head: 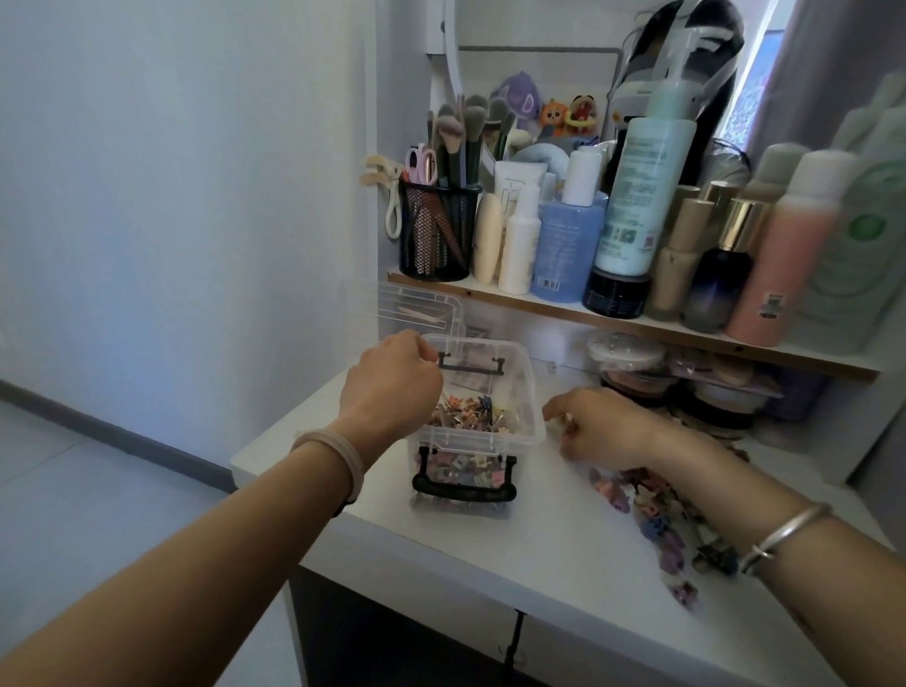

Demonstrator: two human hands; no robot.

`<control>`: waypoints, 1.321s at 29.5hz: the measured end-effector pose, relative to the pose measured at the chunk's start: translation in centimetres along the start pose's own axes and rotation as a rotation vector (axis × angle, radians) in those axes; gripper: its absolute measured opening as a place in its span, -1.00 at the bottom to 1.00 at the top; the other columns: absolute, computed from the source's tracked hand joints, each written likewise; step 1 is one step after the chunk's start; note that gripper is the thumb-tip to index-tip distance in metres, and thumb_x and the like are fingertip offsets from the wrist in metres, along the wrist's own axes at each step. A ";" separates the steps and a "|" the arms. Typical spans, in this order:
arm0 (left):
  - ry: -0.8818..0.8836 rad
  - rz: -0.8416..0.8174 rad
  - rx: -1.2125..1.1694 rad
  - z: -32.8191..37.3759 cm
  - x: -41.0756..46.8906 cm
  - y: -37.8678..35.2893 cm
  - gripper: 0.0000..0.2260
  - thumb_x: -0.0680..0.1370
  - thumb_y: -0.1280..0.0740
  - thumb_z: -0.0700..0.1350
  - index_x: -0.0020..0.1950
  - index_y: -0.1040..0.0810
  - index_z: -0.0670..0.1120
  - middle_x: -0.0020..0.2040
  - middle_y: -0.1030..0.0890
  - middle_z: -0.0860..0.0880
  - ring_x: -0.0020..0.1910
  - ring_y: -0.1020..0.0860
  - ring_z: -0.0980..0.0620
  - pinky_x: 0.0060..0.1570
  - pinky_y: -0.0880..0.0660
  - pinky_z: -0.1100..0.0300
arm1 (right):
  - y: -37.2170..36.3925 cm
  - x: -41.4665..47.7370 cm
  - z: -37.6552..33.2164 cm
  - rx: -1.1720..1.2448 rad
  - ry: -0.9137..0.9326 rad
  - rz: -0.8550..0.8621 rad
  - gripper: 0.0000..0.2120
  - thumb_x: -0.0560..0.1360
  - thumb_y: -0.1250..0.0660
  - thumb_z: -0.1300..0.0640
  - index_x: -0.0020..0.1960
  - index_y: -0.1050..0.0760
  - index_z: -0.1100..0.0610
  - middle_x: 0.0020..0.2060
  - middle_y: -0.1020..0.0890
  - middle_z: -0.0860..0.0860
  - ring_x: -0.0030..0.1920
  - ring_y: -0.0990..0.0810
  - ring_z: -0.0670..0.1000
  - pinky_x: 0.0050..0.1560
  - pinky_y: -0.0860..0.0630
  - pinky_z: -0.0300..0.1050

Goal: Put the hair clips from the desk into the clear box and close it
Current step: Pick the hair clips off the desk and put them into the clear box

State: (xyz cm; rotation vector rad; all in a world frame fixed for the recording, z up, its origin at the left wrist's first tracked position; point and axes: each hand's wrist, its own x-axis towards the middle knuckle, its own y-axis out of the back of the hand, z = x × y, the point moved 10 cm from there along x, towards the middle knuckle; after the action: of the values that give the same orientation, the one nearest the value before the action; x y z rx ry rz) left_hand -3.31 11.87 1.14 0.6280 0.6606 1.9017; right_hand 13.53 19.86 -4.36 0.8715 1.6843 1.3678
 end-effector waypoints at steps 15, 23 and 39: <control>-0.010 -0.007 -0.003 -0.4 0.3 -0.2 -0.71 0.55 -0.07 -0.24 0.19 -0.48 -0.08 0.20 -0.52 -0.09 0.11 -0.50 -0.14 0.13 -0.41 0.03 | 0.7 0.4 -0.4 0.053 0.025 0.102 -0.81 0.45 -0.34 0.23 0.05 -0.61 0.13 0.01 -0.63 0.06 -0.09 -0.51 -0.05 -0.09 -0.40 -0.26; 0.017 -0.006 -0.070 -0.6 0.2 -0.2 -0.72 0.54 -0.08 -0.24 0.16 -0.47 -0.08 0.15 -0.50 -0.06 0.10 -0.50 -0.13 0.17 -0.46 -0.03 | 7.3 -1.7 -1.6 0.870 0.080 0.339 -0.90 0.42 -0.39 0.29 -0.11 -0.59 0.12 -0.20 -0.64 0.01 -0.24 -0.57 -0.09 -0.23 -0.54 -0.33; 0.018 -0.034 -0.145 -0.7 0.8 -0.9 -0.74 0.56 -0.07 -0.25 0.14 -0.47 -0.06 0.01 -0.42 0.01 0.09 -0.50 -0.12 0.17 -0.48 -0.11 | -0.9 8.0 2.2 0.006 -0.099 0.087 -0.48 0.49 -0.20 0.04 0.40 -0.25 0.20 0.40 -0.26 0.15 0.36 -0.30 0.16 0.32 -0.36 0.05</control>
State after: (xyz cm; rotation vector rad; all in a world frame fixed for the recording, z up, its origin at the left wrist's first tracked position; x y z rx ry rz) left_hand -3.53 12.80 0.17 0.5049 0.5358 1.9058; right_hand 11.81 27.74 -6.65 1.0101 1.5921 1.3549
